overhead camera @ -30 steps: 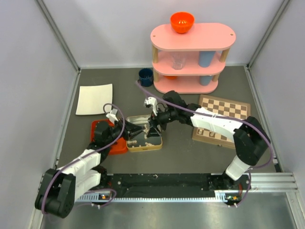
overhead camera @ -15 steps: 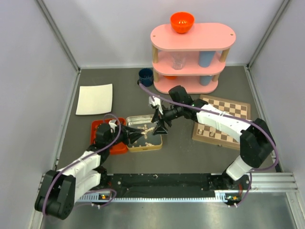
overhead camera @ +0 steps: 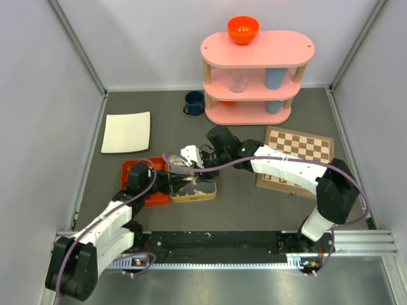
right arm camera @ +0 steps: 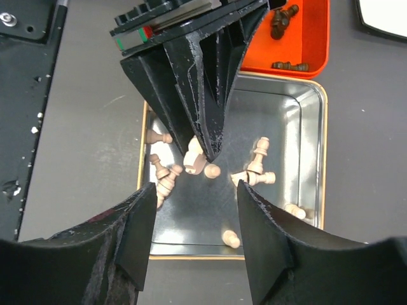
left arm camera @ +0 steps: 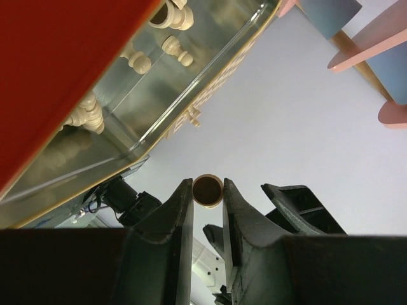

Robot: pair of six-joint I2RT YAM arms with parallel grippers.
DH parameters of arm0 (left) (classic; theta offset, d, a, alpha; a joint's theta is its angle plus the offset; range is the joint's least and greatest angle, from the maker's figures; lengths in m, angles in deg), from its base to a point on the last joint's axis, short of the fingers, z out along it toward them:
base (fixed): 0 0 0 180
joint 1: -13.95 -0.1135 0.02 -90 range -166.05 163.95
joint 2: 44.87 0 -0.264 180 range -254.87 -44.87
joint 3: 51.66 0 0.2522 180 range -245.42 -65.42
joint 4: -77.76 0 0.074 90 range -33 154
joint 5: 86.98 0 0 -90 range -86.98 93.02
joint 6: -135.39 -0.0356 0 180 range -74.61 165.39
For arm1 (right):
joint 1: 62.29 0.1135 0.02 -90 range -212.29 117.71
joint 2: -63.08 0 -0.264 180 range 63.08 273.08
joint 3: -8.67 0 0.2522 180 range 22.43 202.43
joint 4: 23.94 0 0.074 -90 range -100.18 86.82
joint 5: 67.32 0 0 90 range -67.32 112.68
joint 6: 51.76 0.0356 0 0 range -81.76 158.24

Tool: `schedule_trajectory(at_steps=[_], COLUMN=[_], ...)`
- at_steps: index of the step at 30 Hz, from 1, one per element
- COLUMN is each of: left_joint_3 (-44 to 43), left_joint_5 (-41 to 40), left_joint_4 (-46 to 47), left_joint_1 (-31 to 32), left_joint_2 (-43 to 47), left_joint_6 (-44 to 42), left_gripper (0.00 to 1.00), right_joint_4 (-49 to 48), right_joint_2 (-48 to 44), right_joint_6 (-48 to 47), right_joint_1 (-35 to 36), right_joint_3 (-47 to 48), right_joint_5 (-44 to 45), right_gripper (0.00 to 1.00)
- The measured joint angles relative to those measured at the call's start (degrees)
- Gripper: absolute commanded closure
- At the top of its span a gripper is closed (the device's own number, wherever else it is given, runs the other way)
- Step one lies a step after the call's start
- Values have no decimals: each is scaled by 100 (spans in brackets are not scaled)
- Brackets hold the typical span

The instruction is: Set up the chess pieces on the board

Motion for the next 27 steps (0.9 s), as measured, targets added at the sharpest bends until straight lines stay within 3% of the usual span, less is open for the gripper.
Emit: schedule_trajectory(at_steps=[19, 27], left_joint_3=[31, 68], left_joint_5=[111, 122], left_joint_4=[326, 407], left_joint_1=[0, -4], left_joint_2=[0, -13], left_joint_6=[461, 507], left_gripper=[100, 100], right_joint_4=[-109, -225], right_joint_2=[238, 256], right_joint_6=[-177, -173], right_joint_1=[393, 393], right_joint_3=[-2, -2], right_joint_5=[730, 846], right_gripper=[65, 78])
